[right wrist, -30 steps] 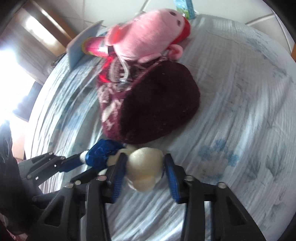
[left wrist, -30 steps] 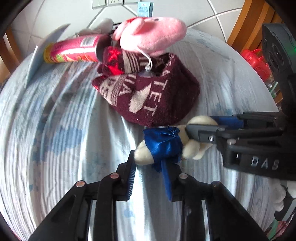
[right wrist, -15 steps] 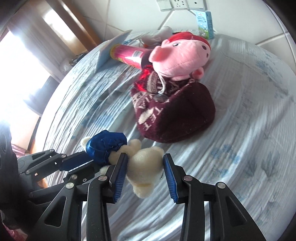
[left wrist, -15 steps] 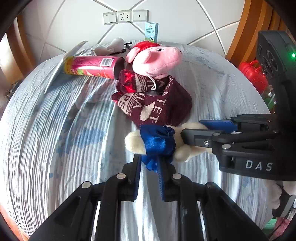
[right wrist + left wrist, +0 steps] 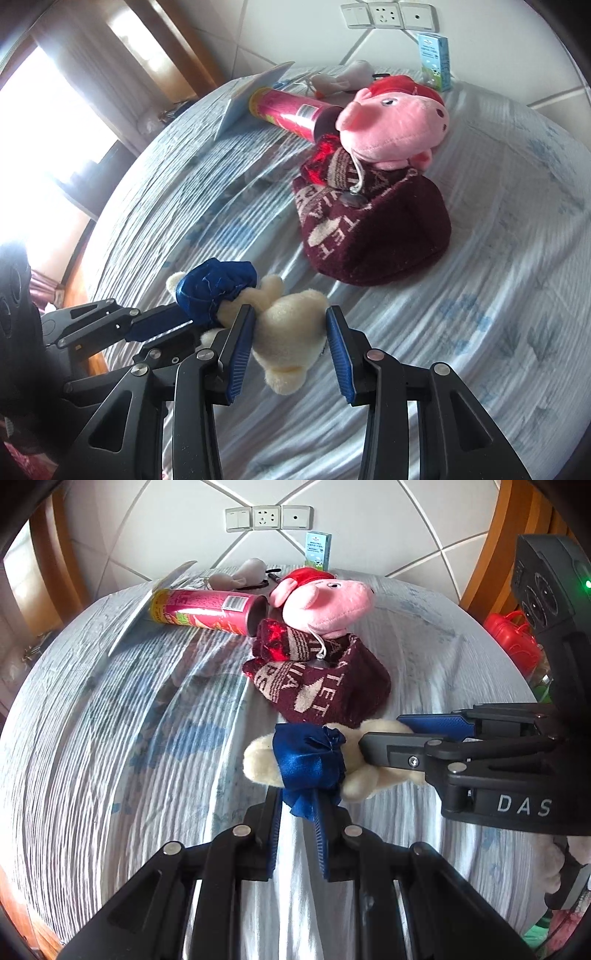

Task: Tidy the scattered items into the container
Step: 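Lift the white bear with the right tool and carry it to the blue bin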

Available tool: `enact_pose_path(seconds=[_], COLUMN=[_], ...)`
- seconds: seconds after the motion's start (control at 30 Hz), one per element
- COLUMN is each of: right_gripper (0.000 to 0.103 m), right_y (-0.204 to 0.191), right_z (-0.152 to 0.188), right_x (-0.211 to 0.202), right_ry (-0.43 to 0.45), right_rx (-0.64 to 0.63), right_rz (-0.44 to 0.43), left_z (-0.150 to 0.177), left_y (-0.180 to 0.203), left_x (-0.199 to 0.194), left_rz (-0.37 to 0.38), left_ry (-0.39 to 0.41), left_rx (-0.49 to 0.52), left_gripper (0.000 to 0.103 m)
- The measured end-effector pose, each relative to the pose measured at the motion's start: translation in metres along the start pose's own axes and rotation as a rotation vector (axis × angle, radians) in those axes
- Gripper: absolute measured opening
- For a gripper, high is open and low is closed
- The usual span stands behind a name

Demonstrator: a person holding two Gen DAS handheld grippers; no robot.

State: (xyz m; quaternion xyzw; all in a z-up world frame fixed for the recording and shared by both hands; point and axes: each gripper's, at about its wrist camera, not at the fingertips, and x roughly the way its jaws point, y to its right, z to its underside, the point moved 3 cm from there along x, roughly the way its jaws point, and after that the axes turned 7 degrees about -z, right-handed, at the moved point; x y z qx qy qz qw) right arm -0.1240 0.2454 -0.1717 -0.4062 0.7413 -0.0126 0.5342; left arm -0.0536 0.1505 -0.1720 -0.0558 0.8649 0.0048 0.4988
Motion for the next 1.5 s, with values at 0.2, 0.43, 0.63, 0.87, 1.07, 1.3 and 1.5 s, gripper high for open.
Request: enact_pose_path(seconds=[0.2,0.43,0.63,0.87,1.07,1.3,1.5], right_gripper=[0.039,0.039,0.039,0.039,0.039,0.039,0.039], right_y=[-0.027,-0.081,-0.141,-0.218,-0.283,-0.356,-0.416], right_z=[0.001,0.003,0.008,0.023,0.041,0.058,0.074], right_x=[0.017,0.043,0.068,0.099,0.125,0.153,0.186], right_ry=[-0.035,-0.074,-0.099,-0.128,-0.153,-0.182,-0.218], right_rx=[-0.057,-0.149,-0.224,-0.303,-0.362,-0.439,-0.502], right_rz=[-0.046,-0.087,-0.114,-0.138,-0.164,-0.194,-0.230], left_z=[0.019,0.047,0.077,0.121,0.161,0.208,0.250], left_y=[-0.026,-0.073,-0.123,-0.186,-0.238,-0.298,-0.348], left_x=[-0.008,-0.025,-0.044,-0.069,-0.090,-0.116,-0.130], left_rz=[-0.047,-0.106,-0.142,-0.178,-0.213,-0.256,-0.300], left_ry=[-0.018,-0.016,-0.002,0.008,0.015,0.025,0.019], left_rx=[-0.069,-0.159,-0.227,-0.305,-0.366,-0.437,-0.507], left_gripper=[0.017,0.017,0.017,0.016,0.016,0.016,0.017])
